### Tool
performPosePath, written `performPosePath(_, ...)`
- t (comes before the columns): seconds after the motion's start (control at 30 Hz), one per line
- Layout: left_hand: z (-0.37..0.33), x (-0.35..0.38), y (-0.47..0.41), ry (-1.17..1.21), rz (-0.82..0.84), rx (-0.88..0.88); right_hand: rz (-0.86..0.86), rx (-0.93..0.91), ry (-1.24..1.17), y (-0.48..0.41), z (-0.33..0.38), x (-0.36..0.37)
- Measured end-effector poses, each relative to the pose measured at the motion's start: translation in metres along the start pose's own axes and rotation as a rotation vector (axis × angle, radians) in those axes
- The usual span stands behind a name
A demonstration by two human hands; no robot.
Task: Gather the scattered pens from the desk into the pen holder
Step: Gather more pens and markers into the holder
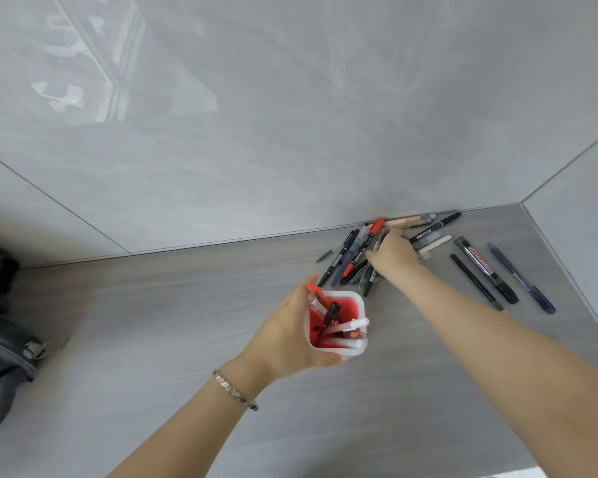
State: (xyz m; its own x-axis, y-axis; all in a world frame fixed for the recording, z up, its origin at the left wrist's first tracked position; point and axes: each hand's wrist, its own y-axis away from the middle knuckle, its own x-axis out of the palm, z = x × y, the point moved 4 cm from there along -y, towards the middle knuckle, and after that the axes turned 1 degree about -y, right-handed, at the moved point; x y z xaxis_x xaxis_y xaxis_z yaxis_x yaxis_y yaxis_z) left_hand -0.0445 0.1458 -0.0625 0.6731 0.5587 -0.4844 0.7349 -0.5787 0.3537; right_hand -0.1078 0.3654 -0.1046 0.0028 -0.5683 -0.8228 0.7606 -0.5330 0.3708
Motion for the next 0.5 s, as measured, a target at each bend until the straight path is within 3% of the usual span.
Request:
performPosePath(0.13, -0.001, -0.011, 0.022, 0.086, -0.177, -0.041, 0.006, 0.117, -0.067, -0.005, -0.007, 0.010)
performPosePath(0.23, -0.009, -0.025, 0.039, 0.262, -0.307, -0.069, -0.021, 0.062, -0.195, -0.004, -0.015, 0.000)
performPosePath(0.3, -0.012, -0.029, 0.044, 0.333, -0.335, -0.089, -0.040, -0.024, -0.378, 0.007, -0.016, -0.014)
performPosePath(0.5, 0.022, -0.028, 0.044, 0.244, -0.394, -0.149, -0.080, -0.457, -0.955, 0.114, 0.031, -0.079)
